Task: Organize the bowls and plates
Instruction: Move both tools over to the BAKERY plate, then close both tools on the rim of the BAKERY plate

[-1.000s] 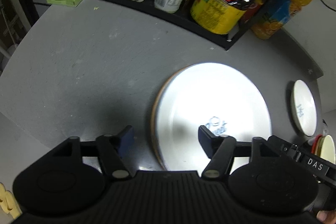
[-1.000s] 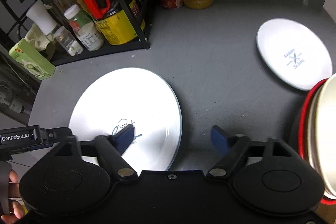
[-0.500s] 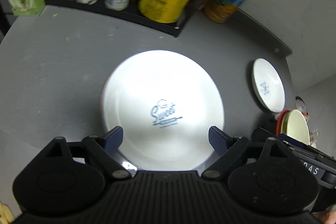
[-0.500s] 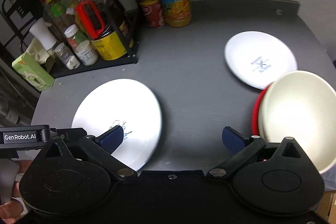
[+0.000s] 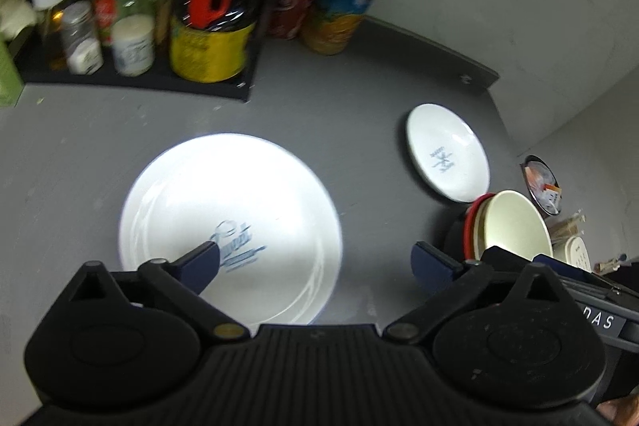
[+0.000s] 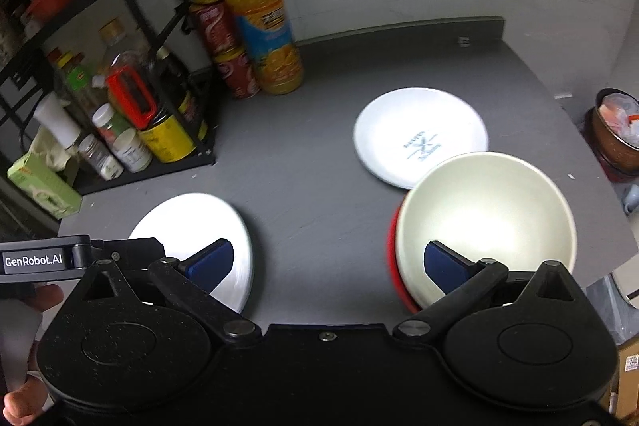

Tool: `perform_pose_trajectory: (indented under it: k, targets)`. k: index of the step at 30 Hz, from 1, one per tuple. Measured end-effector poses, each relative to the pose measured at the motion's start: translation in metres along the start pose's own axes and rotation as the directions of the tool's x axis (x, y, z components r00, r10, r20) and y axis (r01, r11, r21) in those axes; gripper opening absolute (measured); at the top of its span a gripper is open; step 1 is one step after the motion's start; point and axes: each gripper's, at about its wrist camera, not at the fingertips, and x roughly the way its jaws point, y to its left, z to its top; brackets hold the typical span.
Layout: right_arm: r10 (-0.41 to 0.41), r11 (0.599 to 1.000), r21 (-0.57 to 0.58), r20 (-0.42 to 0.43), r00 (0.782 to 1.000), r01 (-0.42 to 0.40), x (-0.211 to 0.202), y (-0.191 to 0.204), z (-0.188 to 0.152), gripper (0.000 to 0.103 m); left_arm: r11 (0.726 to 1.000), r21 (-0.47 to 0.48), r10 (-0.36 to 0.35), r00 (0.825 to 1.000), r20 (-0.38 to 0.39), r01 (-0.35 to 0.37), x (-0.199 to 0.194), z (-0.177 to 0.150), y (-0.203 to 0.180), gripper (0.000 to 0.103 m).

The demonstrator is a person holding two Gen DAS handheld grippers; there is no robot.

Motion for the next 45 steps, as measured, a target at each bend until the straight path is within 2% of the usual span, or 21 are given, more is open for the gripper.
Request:
perform_pose_trajectory:
  k: [9,13,26,30,35,45]
  targets:
    - [-0.043,0.997,0.062,0.053,0.998,0.04,-0.011,-0.039,0.013,0.103,0.997,0.073,-0.036,0.999,0.003,0.036,0.014,0.013,-0.04,0.102]
    - [-0.088,0.995,0.058,0.071,0.994,0.084,-0.01,-0.056,0.023,0.103,0.994,0.103,-0.041,0.999,-0.004,0.041,0.025,0.019,-0.059,0.102]
    - [-0.025,0.996,0.092,0.041,0.999,0.021,0.019,-0.117,0.079,0.103,0.99,0.137,-0.028,0.999,-0.033,0.032,0.07,0.058,-0.117,0.102]
    - [-0.012,0.997,0.079,0.017,1.0,0.011,0.035,-0.132,0.098,0.103,0.995,0.092,-0.022,0.997,-0.069,0.028,0.09,0.071,-0.128,0.102]
    - [-0.03,0.994,0.101,-0.022,0.999,0.032,0.059,-0.153,0.117,0.103,0.998,0.058,0.011,0.999,-0.051,-0.008,0.108,0.086,-0.138,0.102]
    - [-0.001,0.996,0.084,-0.126,0.992,0.012,0.11,-0.182,0.139,0.101,1.0,-0.012,0.008,0.997,-0.071,-0.009,0.153,0.1,-0.151,0.101]
